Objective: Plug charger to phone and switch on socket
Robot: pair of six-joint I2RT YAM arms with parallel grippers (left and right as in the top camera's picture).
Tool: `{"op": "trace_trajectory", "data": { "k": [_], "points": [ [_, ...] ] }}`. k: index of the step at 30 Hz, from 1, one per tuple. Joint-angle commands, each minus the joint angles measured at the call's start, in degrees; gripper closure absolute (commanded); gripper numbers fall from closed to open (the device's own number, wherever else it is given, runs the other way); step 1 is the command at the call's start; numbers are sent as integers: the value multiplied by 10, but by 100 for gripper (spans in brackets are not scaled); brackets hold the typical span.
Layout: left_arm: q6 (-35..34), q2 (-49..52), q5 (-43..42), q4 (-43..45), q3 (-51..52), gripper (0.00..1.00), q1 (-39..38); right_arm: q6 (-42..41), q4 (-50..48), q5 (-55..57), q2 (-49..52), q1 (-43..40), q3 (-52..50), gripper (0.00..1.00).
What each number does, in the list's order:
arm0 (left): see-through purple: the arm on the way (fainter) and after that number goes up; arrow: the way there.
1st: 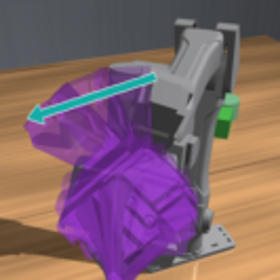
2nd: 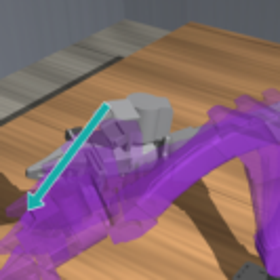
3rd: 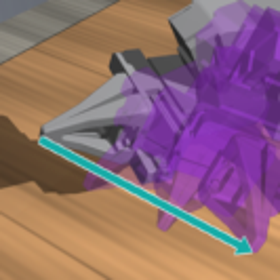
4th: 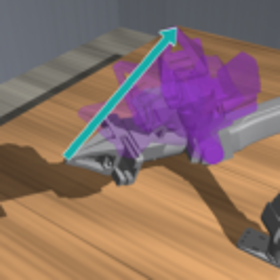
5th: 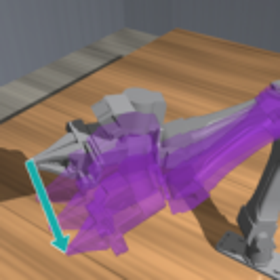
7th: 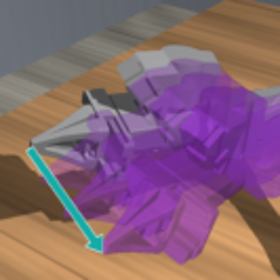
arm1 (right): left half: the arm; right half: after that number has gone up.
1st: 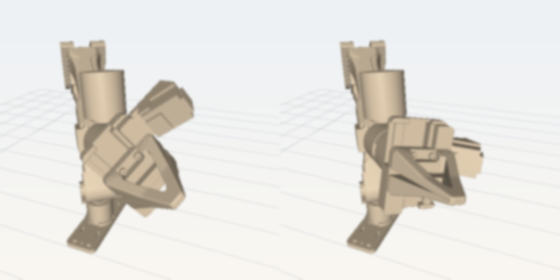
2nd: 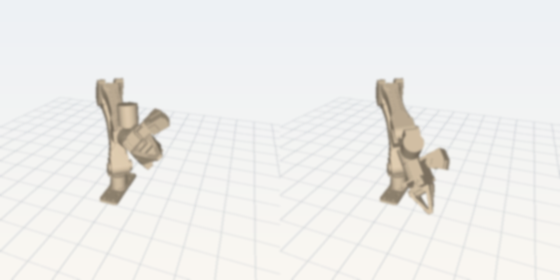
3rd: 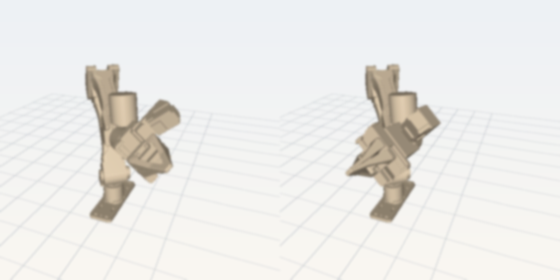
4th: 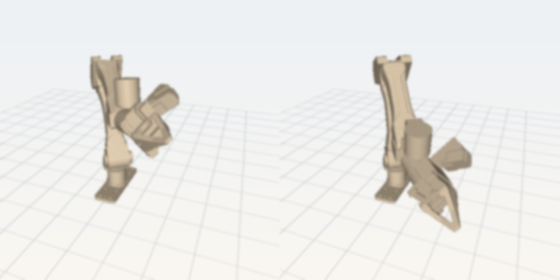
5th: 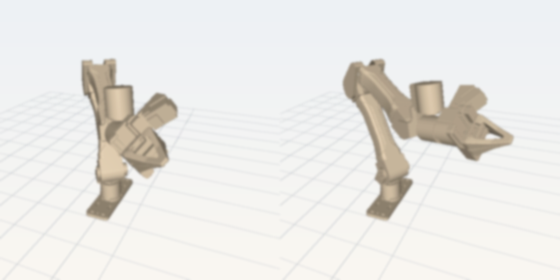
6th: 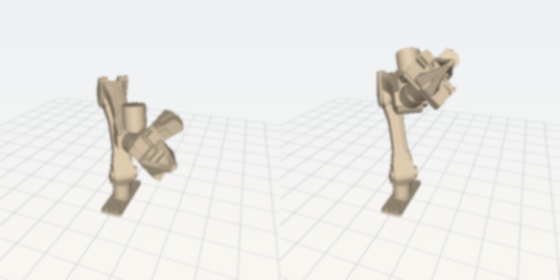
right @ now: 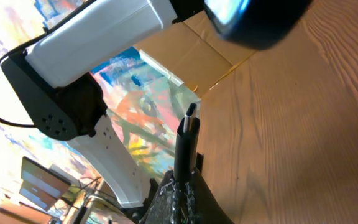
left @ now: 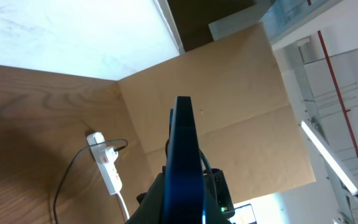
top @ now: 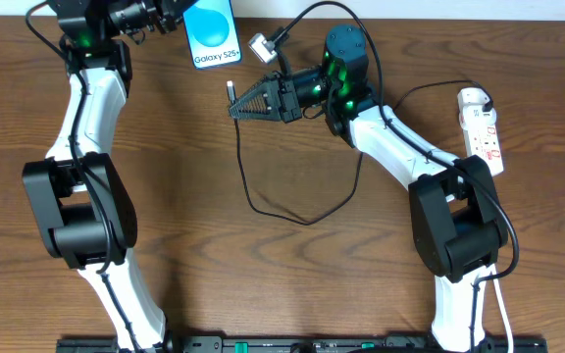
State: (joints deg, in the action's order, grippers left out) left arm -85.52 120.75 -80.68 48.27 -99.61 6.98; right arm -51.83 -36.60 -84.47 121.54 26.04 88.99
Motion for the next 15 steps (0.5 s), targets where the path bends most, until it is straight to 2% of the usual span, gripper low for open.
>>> {"op": "trace_trajectory", "data": {
  "k": [1, 15],
  "points": [
    [-1, -17, -8, 7, -7, 93, 0, 18, 2, -3, -4, 5, 8, 99],
    [7, -17, -40, 7, -7, 93, -17, 17, -3, 31, -4, 5, 8, 99]
  ]
}}
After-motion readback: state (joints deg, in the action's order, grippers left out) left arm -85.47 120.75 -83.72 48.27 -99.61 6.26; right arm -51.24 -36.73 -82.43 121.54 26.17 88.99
